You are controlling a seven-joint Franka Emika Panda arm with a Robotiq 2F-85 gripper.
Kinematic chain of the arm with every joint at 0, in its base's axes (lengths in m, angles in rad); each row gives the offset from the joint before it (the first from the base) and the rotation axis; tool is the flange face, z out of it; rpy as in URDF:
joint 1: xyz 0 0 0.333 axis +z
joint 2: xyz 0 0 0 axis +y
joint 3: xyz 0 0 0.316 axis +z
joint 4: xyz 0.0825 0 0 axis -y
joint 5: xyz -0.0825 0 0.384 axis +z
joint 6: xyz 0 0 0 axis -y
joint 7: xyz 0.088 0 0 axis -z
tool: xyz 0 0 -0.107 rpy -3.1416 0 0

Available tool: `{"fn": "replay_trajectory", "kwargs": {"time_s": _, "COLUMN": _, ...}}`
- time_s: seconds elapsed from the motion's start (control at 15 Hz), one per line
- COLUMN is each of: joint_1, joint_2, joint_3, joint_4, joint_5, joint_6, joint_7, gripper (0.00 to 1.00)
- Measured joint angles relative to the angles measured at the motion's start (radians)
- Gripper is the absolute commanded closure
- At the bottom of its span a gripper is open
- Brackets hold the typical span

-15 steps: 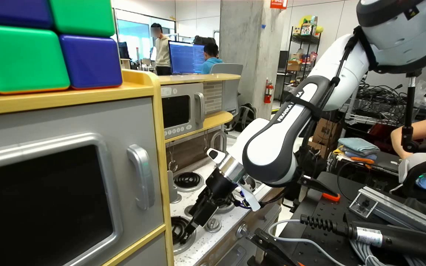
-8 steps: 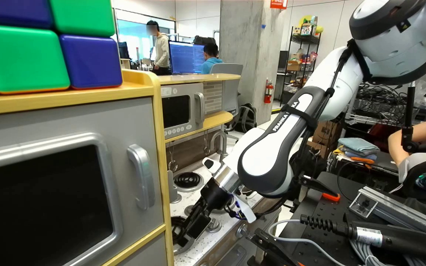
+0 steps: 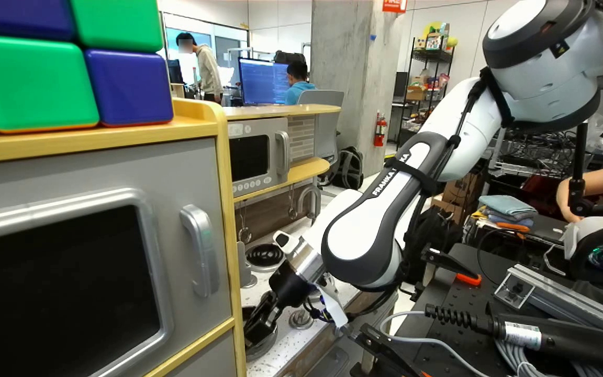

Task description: Put the toy in the pot in the sink

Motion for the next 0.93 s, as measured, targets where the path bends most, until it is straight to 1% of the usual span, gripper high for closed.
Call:
{"fn": "replay_trajectory", "kwargs": {"time_s": 0.13, "joint_1": -0.003, "joint_2": -0.003, "joint_3": 0.016, "joint_4": 0.005, "joint_5": 0.005, "joint_6": 0.000, "joint_7": 0.040, "gripper": 1.00}}
{"fn": "replay_trajectory", "kwargs": {"time_s": 0.33, "joint_1": -0.011, "joint_2": -0.055, "joint_3": 0.046, "joint_4": -0.008, "joint_5": 0.055, "joint_6": 0.000, "joint_7": 0.162, "gripper": 0.99}}
{"fn": "replay_trajectory", "kwargs": {"time_s": 0.67, "joint_1": -0.030, "joint_2": -0.315, "joint_3": 0.062, "joint_4": -0.072, "joint_5": 0.209, "joint_6": -0.016, "joint_7": 0.427, "gripper": 0.99}}
{"fn": "replay_trajectory", "kwargs": {"time_s": 0.8, "joint_1": -0.048, "joint_2": -0.427, "joint_3": 0.062, "joint_4": -0.089, "joint_5": 0.275, "joint_6": -0.063, "joint_7": 0.513, "gripper": 0.99}}
{"fn": "replay_trajectory", "kwargs": {"time_s": 0.93, "joint_1": -0.057, "joint_2": -0.520, "joint_3": 0.049, "joint_4": -0.091, "joint_5": 0.346, "joint_6": -0.125, "joint_7": 0.570, "gripper": 0.99}}
